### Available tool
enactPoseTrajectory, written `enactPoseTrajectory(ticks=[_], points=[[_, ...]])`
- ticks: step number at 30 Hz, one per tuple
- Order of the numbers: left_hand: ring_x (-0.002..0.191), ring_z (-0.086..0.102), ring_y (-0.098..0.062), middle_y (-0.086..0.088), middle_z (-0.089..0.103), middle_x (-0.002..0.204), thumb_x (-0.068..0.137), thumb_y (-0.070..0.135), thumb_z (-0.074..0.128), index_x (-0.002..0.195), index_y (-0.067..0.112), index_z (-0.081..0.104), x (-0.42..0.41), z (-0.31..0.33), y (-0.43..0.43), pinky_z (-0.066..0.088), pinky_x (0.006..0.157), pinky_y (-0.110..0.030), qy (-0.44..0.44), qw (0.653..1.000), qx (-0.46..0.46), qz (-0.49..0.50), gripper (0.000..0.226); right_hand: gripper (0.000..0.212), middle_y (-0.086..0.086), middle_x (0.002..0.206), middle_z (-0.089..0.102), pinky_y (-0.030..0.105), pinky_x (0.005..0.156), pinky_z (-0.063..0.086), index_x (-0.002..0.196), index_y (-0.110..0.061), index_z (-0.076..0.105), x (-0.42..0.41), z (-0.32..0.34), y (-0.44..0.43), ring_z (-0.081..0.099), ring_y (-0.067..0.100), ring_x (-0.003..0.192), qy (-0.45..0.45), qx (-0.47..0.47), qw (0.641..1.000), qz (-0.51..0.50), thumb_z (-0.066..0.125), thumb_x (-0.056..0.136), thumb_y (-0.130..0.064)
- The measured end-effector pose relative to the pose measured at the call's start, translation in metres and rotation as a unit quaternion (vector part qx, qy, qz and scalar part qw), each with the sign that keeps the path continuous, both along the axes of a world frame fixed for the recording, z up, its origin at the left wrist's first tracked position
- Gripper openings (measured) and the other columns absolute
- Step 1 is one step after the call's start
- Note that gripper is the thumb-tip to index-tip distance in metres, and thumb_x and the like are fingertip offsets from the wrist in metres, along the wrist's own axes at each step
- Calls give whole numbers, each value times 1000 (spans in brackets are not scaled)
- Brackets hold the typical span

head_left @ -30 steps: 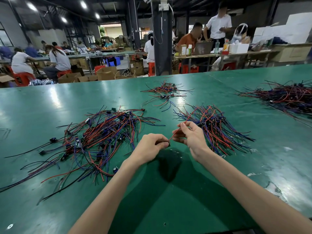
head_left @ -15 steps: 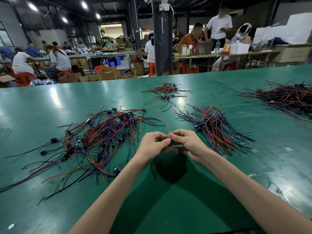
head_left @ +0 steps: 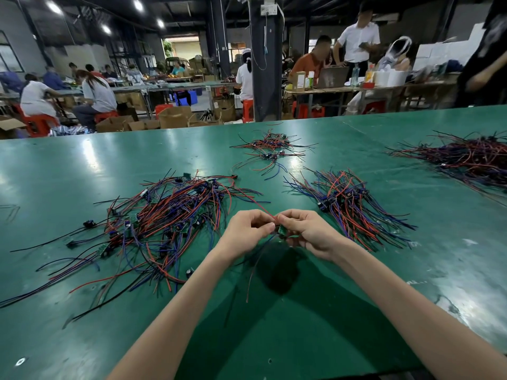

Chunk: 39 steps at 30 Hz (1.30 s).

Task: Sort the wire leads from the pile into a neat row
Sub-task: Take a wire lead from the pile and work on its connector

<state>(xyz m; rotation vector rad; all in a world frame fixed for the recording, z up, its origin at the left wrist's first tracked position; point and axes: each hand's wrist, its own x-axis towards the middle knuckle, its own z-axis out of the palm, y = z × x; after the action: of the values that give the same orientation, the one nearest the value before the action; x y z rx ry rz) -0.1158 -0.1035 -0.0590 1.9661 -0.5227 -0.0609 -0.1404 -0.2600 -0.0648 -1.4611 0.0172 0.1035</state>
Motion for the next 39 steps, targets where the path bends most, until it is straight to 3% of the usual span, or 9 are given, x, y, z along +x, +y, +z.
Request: enactPoseTrajectory(ticks=[5,8,15,18,25,29,31,34,39], points=[[79,55,-13,2,69,83,86,12,67,91,11,70,-3,-1,0,41,77,-19,-201,972,115,47,5,13,7,77,60,21,59,44,87,-9,64,-1,1,-2,51,13,69,12,4,1000,26,53,95,-11],[84,54,-17,8,67,83,87,15,66,91,14,68,-5,-1,2,40,86,-34,-276,950,138,53,5,14,9,77,61,20,57,46,91,-7,65,-2,3,-4,55,11,65,23,16,999,38,53,95,-11],[93,54,-23,3,66,92,88,28,64,94,14,65,-7,0,4,33,83,-33,-397,884,233,78,15,10,3,71,63,19,55,49,91,-6,64,-1,3,-7,58,9,59,48,60,995,70,55,92,-10],[91,53,-22,-2,62,94,88,33,64,97,11,56,-6,1,3,40,81,-33,-335,911,220,92,24,14,2,76,66,24,60,48,91,-8,64,-2,3,-6,53,15,67,44,51,994,80,64,79,-15],[62,46,-32,-8,53,59,92,25,58,70,4,61,-8,-2,-3,37,59,-37,-195,962,166,95,31,23,6,79,66,20,50,49,96,-8,64,-2,4,-5,49,12,59,39,46,996,72,69,73,-12],[46,32,-11,7,37,43,92,13,58,55,10,52,-6,-3,-8,25,50,-28,-105,987,101,73,37,27,9,80,61,21,48,47,90,-8,59,-3,5,-4,48,14,59,30,33,998,54,72,68,-14],[47,37,-4,10,47,47,93,10,55,60,12,60,-7,-2,-10,29,51,-22,-43,996,47,71,33,30,12,80,59,22,47,46,88,-8,55,-2,6,-3,47,18,64,26,35,998,36,73,65,-14],[61,56,-10,1,65,66,95,8,51,81,9,71,-9,2,-13,43,57,-20,97,989,-97,56,25,27,14,80,56,23,47,43,87,-10,48,-1,5,-2,48,22,66,18,21,1000,4,72,74,-7],[48,56,-2,1,63,64,93,7,54,81,9,65,-10,3,-12,47,50,-13,226,950,-215,36,17,23,14,72,54,24,47,39,83,-10,46,-2,4,-2,50,19,55,-2,-11,1000,4,69,81,-5]])
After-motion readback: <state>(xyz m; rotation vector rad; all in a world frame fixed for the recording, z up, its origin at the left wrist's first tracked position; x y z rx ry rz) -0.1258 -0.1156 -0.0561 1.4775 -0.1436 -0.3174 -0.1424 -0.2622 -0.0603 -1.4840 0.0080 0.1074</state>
